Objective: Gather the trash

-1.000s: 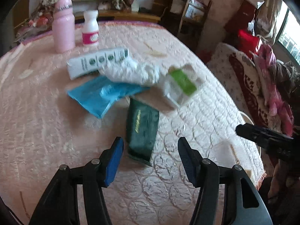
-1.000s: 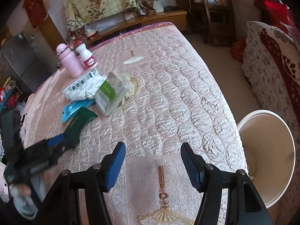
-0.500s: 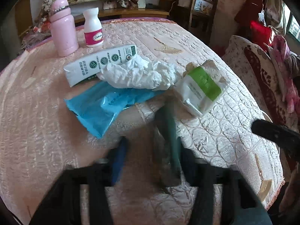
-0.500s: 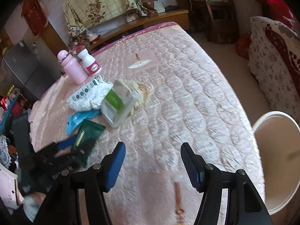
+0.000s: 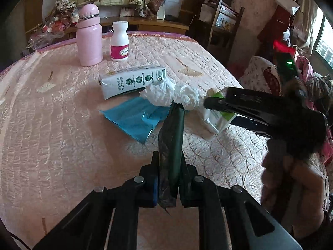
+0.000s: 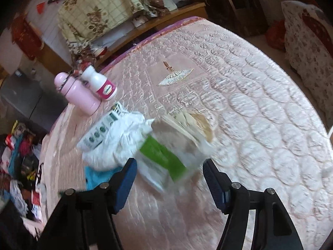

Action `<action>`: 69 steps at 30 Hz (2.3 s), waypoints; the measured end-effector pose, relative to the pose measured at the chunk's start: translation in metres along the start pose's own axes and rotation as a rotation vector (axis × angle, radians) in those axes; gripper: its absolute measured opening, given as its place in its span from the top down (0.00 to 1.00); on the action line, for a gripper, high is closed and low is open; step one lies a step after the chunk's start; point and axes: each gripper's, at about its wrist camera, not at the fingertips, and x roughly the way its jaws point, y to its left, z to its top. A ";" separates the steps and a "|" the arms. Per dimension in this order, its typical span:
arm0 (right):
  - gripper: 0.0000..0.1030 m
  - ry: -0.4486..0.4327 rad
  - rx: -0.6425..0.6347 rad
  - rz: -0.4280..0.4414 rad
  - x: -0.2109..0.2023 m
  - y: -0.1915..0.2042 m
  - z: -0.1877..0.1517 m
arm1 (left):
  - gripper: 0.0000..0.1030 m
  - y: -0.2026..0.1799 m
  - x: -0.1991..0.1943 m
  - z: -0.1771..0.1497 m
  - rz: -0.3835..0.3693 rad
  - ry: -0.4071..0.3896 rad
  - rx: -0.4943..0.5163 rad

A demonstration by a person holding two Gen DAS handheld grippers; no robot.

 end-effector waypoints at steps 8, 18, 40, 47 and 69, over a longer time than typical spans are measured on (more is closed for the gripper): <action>0.76 -0.021 -0.044 0.021 -0.017 -0.008 -0.003 | 0.85 0.000 -0.006 -0.004 -0.013 -0.016 -0.004; 0.80 -0.015 -0.131 0.096 -0.087 -0.035 -0.039 | 0.85 -0.031 -0.017 -0.007 -0.075 -0.012 0.000; 0.72 0.099 0.025 0.049 -0.121 -0.119 -0.096 | 0.85 -0.077 -0.019 -0.017 -0.094 0.014 0.063; 0.31 0.063 -0.043 -0.044 -0.147 -0.126 -0.099 | 0.85 -0.089 -0.018 -0.019 -0.098 0.018 0.084; 0.73 -0.099 -0.186 0.062 -0.140 -0.084 -0.033 | 0.85 -0.108 -0.023 -0.006 -0.141 -0.002 0.097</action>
